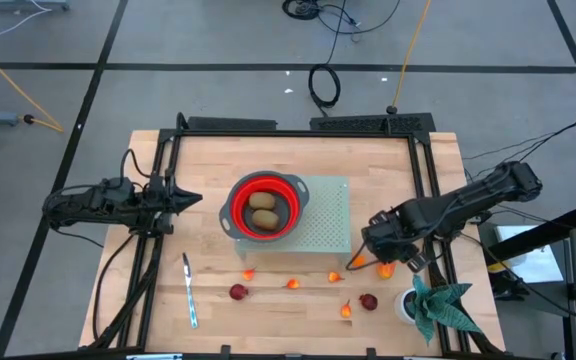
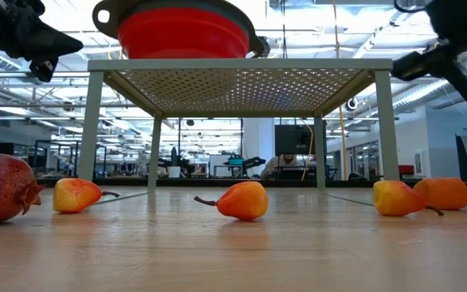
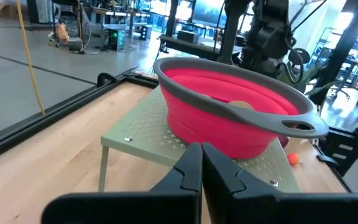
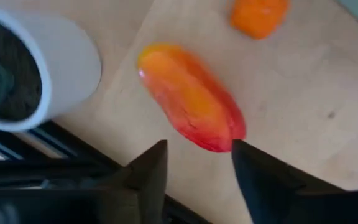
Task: Pick & Place Fruit
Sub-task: Put the mango fruit into the strainer
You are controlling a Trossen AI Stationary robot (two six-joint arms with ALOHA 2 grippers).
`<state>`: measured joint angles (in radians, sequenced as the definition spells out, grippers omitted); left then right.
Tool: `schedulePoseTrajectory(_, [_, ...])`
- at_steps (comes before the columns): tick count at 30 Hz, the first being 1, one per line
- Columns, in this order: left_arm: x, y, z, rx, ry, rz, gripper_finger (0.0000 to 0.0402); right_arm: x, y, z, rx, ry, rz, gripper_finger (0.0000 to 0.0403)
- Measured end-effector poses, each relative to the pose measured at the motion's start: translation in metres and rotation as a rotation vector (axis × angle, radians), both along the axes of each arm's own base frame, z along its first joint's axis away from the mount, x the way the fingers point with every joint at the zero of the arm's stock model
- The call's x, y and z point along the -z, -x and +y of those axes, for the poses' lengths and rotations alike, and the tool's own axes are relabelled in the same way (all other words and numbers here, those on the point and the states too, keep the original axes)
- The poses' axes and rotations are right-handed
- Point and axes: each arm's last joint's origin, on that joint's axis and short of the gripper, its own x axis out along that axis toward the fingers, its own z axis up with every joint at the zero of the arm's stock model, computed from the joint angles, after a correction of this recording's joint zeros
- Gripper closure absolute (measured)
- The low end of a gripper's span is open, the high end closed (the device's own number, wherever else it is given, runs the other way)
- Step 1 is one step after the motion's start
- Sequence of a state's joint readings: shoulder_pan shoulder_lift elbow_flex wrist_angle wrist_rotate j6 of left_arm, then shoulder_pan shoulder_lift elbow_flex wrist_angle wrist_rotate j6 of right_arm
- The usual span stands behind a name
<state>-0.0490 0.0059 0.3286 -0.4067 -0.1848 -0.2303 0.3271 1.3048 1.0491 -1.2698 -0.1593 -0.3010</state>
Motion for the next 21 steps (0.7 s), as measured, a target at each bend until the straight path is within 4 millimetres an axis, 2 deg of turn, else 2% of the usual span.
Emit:
schedulePoseTrajectory(4, [0.0, 0.0, 0.0, -0.001, 0.018, -0.003, 0.039, 0.014, 0.005, 0.004, -0.117, 0.0, 0.009, 0.0175])
schedulePoseTrajectory(9, [0.0, 0.0, 0.0, -0.002, 0.02, -0.003, 0.0383, 0.03, 0.006, 0.008, -0.171, -0.01, -0.038, 0.0144])
schedulePoseTrajectory(16, [0.0, 0.0, 0.0, -0.003, 0.037, -0.006, 0.0399, 0.054, 0.011, 0.006, -0.24, 0.079, -0.068, 0.0127])
schedulePoseTrajectory(21, [0.0, 0.0, 0.0, -0.004, 0.041, -0.006, 0.0389, 0.073, 0.019, 0.002, -0.307, 0.083, -0.058, 0.0126])
